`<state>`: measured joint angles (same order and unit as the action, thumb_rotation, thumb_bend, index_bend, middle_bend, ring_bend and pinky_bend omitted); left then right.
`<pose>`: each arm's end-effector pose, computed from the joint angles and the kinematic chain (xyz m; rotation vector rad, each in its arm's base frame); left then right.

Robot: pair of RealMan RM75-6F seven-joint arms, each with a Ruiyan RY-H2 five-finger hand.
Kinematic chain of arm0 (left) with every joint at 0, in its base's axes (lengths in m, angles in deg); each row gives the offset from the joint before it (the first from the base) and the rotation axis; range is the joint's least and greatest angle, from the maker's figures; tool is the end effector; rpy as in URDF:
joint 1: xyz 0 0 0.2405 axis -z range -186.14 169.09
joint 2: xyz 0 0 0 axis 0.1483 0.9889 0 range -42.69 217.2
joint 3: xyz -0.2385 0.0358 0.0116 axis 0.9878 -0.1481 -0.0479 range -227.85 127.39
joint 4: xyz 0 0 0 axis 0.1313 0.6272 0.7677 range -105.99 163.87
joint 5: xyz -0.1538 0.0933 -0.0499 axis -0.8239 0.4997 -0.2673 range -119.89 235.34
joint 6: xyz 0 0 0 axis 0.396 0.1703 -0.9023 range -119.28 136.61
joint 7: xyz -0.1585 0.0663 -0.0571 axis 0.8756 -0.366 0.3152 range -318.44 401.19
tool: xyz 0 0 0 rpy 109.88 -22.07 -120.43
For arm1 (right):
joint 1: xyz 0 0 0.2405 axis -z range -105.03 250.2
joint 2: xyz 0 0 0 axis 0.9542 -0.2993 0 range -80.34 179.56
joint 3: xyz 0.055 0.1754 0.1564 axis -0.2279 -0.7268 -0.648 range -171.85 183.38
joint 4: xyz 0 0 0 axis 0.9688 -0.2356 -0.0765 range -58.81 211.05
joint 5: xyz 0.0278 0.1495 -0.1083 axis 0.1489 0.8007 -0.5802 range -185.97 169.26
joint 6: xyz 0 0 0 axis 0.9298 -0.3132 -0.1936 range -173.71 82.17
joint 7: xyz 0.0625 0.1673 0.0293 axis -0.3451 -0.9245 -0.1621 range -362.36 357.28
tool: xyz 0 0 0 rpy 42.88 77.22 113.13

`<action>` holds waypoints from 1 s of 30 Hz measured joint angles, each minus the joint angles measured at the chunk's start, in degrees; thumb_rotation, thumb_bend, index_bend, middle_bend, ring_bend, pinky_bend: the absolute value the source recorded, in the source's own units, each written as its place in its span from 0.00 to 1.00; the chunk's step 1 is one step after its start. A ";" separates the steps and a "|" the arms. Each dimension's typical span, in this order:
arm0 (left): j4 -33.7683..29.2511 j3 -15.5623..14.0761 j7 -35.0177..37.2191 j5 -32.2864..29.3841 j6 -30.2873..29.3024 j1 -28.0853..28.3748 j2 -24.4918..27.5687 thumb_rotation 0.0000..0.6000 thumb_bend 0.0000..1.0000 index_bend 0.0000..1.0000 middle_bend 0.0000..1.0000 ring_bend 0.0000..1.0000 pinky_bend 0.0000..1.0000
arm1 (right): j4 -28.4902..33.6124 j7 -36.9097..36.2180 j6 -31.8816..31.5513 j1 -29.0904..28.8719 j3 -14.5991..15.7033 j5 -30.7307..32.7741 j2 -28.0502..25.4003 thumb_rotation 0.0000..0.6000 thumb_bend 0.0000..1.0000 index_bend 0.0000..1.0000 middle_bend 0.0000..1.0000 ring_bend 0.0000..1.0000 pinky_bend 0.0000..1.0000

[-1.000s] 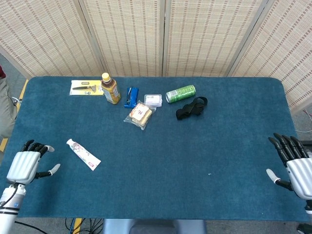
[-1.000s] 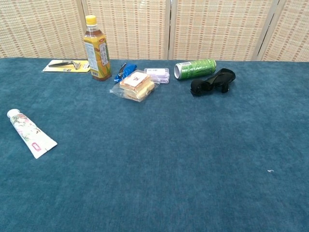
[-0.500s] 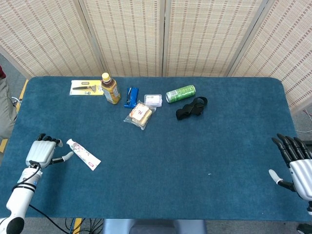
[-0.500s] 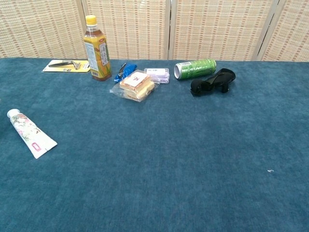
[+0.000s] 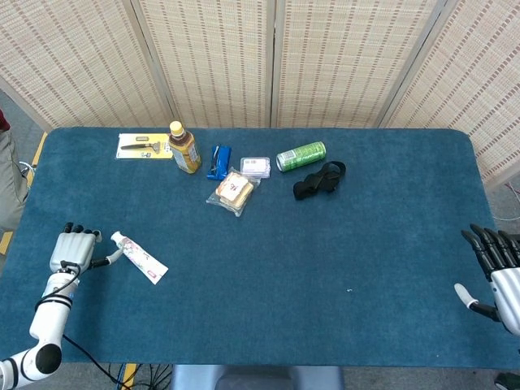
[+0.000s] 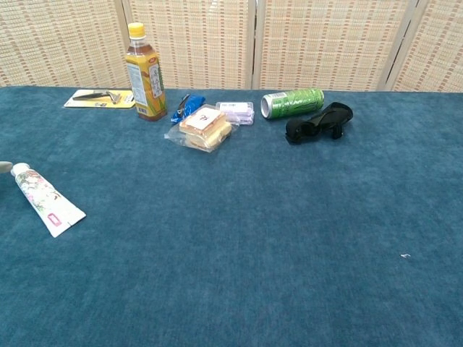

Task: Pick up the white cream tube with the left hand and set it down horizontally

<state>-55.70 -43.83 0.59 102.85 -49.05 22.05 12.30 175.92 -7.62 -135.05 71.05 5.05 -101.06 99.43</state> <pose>-0.2996 0.3375 0.0885 -1.5886 -0.8594 -0.2670 -0.2661 -0.1902 0.2306 1.4457 -0.8472 0.9217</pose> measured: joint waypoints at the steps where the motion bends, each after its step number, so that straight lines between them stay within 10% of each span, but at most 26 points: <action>1: 0.28 -0.13 -0.36 -0.32 -0.17 0.17 -0.28 0.03 0.12 0.30 0.31 0.15 0.06 | -0.11 -0.19 -0.07 0.11 0.05 0.03 -0.02 1.00 0.21 0.07 0.06 0.00 0.00; 18: 2.69 -0.57 -9.06 -12.24 0.90 5.46 -4.61 0.02 0.12 0.28 0.29 0.14 0.05 | -0.99 -1.88 -2.49 1.79 0.27 -0.43 -0.05 1.00 0.21 0.07 0.06 0.00 0.00; 30: 0.26 -0.22 -5.10 -9.69 3.97 8.94 -5.88 0.03 0.12 0.28 0.29 0.14 0.05 | -1.55 -2.37 -3.00 2.34 0.30 -0.54 0.20 1.00 0.21 0.07 0.06 0.00 0.00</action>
<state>-55.44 -44.05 -4.52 93.16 -45.09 30.99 6.42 174.37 -9.98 -138.05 73.39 5.35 -101.60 99.62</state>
